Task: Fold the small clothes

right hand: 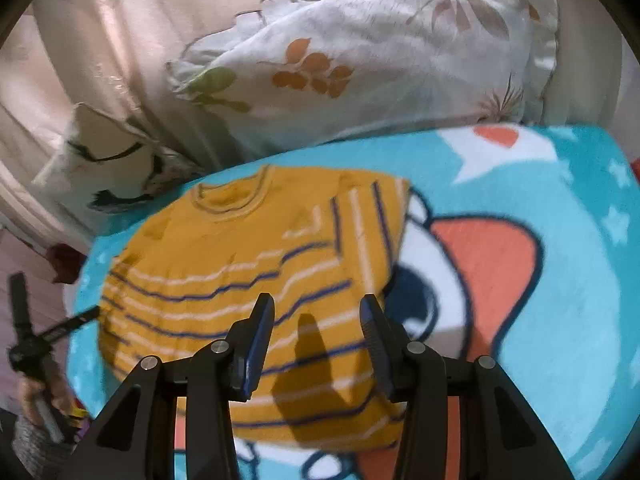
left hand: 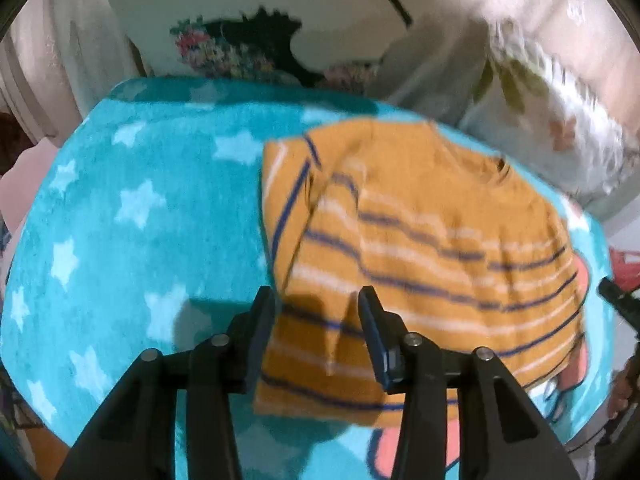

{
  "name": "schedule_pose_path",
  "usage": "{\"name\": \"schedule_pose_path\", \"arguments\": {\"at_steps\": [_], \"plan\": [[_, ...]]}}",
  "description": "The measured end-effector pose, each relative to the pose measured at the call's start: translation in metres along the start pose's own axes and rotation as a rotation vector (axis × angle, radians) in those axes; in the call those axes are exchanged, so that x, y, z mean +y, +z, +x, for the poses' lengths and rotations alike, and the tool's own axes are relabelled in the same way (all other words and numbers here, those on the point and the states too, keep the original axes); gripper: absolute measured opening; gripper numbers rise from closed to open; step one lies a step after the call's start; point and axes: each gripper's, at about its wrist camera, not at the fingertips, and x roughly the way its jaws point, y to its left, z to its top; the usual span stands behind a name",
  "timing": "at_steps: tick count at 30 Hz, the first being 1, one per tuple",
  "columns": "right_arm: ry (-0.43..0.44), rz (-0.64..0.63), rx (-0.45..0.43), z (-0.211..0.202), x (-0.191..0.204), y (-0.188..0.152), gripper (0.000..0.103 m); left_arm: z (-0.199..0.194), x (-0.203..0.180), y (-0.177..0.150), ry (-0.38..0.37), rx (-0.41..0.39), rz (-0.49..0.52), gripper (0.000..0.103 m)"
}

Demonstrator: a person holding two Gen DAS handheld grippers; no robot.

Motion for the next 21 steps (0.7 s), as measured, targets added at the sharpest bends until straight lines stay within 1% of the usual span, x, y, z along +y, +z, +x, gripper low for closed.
{"name": "schedule_pose_path", "arguments": {"at_steps": [2,3,5,6,7,10,11,12,15,18,21], "plan": [[0.02,0.008,0.014,0.003,0.001,-0.01,0.049,0.014,0.003,-0.007,0.046,0.026,-0.005,0.042],[0.026,0.014,0.037,0.01,0.0,-0.016,0.049,0.021,0.006,-0.009,0.044,0.039,-0.023,0.043],[0.008,0.017,0.059,0.019,-0.002,-0.023,0.049,0.03,0.016,-0.011,0.022,0.054,-0.078,0.05],[-0.013,0.013,0.067,0.023,-0.003,-0.026,0.049,0.033,0.022,-0.011,0.018,0.054,-0.109,0.058],[-0.051,0.004,0.081,0.029,-0.006,-0.029,0.049,0.034,0.027,-0.011,0.018,0.057,-0.133,0.064],[-0.151,-0.004,0.116,0.04,-0.014,-0.034,0.048,0.038,0.038,-0.013,-0.005,0.068,-0.191,0.07],[-0.189,0.0,0.129,0.041,-0.018,-0.034,0.048,0.038,0.039,-0.013,-0.007,0.069,-0.2,0.07],[-0.204,0.007,0.136,0.041,-0.021,-0.034,0.048,0.035,0.04,-0.014,-0.005,0.069,-0.204,0.07],[-0.215,0.036,0.124,0.031,-0.026,-0.034,0.048,0.022,0.036,-0.018,0.022,0.061,-0.197,0.07],[-0.261,-0.008,0.076,0.011,-0.015,-0.031,0.048,-0.001,0.029,-0.022,0.037,0.03,-0.196,0.07],[-0.276,-0.07,0.026,-0.006,0.004,-0.023,0.048,-0.021,0.021,-0.024,0.038,-0.001,-0.207,0.07]]}}
